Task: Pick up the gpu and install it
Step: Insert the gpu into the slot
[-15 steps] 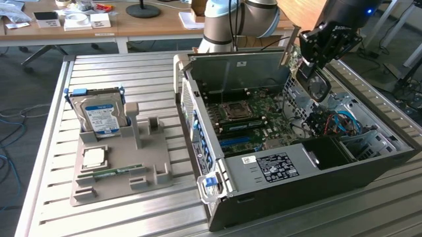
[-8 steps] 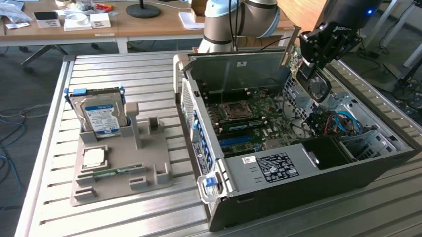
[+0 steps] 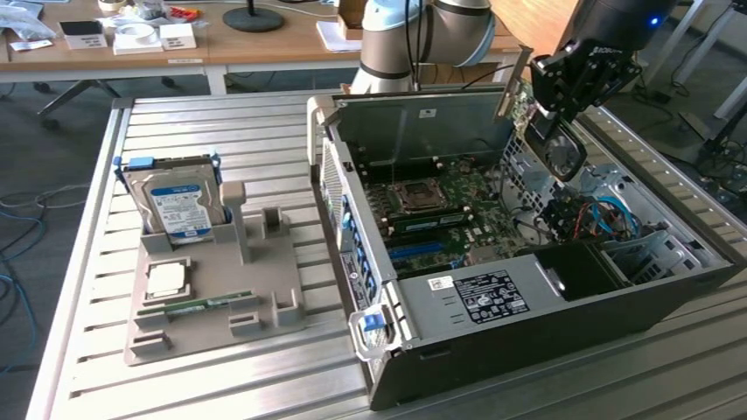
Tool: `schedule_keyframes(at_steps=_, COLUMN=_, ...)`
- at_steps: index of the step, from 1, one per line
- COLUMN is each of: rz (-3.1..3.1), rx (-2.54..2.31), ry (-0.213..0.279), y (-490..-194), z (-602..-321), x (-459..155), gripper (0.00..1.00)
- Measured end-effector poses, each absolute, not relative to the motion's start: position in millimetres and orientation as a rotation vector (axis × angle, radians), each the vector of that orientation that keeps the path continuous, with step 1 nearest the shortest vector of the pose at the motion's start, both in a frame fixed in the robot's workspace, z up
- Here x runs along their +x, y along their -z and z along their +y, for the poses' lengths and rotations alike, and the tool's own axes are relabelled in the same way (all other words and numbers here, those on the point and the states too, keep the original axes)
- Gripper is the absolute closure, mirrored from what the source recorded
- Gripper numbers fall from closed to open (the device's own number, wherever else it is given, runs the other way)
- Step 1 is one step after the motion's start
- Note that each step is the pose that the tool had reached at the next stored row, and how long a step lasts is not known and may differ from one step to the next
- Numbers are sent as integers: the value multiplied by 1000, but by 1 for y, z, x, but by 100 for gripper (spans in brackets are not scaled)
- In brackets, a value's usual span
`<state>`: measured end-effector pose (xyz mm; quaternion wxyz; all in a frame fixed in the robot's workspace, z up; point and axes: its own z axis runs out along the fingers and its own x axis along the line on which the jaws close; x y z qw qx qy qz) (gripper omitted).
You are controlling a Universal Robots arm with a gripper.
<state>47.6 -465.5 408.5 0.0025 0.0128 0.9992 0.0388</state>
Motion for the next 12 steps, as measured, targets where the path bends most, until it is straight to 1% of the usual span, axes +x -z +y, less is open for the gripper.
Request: schedule_keyframes(at_steps=12, rz=3136, rx=-47, ry=-122, y=-408, z=-465, x=48, gripper=73)
